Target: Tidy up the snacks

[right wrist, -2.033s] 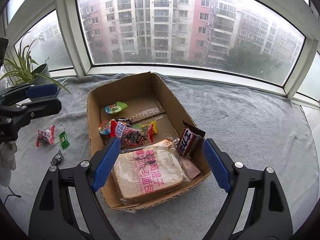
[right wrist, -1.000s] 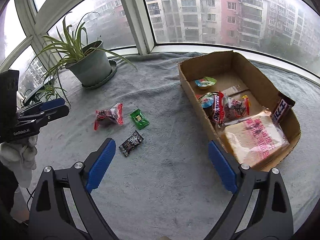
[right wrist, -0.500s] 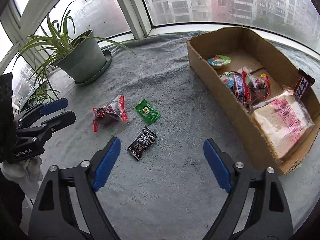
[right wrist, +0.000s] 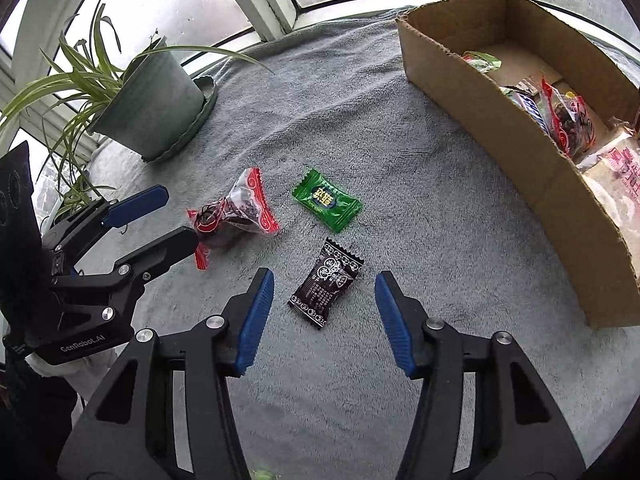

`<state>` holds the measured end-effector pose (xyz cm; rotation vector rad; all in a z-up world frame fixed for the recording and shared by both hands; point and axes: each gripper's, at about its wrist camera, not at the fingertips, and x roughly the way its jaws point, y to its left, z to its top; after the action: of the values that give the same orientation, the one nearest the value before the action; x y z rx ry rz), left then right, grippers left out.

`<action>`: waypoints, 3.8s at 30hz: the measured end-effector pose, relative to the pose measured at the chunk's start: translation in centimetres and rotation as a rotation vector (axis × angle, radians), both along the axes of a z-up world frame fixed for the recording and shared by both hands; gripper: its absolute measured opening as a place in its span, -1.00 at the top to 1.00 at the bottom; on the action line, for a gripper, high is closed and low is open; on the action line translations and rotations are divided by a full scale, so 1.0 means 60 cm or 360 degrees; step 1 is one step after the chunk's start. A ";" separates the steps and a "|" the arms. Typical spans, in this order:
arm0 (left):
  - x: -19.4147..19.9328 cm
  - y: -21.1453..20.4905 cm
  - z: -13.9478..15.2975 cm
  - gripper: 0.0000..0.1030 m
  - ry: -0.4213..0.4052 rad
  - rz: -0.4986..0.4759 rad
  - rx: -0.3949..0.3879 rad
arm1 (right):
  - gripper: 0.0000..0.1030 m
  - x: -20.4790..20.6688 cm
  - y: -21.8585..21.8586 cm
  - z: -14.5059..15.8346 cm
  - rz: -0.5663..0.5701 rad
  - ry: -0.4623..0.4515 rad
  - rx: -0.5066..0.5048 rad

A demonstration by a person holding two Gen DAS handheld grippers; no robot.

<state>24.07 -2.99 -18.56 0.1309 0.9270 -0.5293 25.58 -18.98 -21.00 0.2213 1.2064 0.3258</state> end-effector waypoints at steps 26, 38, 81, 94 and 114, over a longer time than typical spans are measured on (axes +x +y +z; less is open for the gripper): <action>0.029 -0.018 -0.048 0.36 0.0074 -0.0077 -0.0046 | 0.48 0.011 0.070 -0.017 0.0270 -0.0113 -0.0454; 0.009 -0.011 -0.040 0.42 0.0052 0.0097 -0.0031 | 0.49 -0.001 0.063 -0.011 0.0280 -0.0145 -0.0404; 0.047 -0.202 0.114 0.42 -0.0216 0.0005 -0.0174 | 0.49 0.047 -0.228 0.162 -0.0017 -0.0537 -0.0390; 0.113 -0.290 0.116 0.43 -0.0237 -0.0063 -0.0197 | 0.49 0.081 -0.292 0.132 -0.0095 -0.0495 -0.0430; 0.153 -0.345 0.068 0.42 -0.0153 -0.0122 -0.0171 | 0.49 0.112 -0.320 0.085 -0.0115 -0.0424 -0.0458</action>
<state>33.27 -23.69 -14.50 0.0942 0.8007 -0.6369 32.31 -38.20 -15.92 -0.0285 0.9651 0.1108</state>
